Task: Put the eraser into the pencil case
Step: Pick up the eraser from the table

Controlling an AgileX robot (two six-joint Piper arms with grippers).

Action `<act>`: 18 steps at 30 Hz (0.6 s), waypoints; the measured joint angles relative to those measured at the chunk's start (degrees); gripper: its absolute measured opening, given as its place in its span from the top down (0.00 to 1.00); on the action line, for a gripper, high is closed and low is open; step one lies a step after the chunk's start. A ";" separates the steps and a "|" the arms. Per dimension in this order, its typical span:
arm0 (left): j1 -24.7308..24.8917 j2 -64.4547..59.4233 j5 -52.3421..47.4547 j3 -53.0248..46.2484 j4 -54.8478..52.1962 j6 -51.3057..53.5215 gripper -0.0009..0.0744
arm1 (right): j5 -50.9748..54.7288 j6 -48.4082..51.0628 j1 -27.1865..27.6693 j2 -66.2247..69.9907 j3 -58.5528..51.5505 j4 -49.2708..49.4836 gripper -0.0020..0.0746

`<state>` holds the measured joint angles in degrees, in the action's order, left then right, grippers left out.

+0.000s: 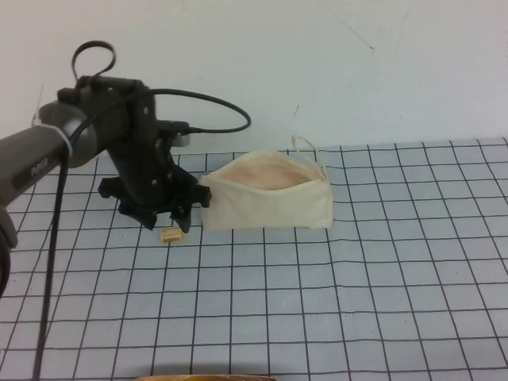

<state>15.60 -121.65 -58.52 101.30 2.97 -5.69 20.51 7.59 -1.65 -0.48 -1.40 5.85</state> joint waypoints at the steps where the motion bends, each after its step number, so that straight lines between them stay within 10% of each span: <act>1: -0.76 -0.57 0.64 0.00 0.85 -0.11 0.43 | 0.00 0.00 0.00 0.00 0.00 0.00 0.98; 18: -2.48 -5.14 5.50 0.13 2.66 -0.26 0.43 | 0.00 0.00 0.00 0.00 0.00 0.00 0.98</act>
<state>13.13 -126.79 -53.02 101.43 5.64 -5.95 20.51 7.59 -1.65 -0.48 -1.40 5.85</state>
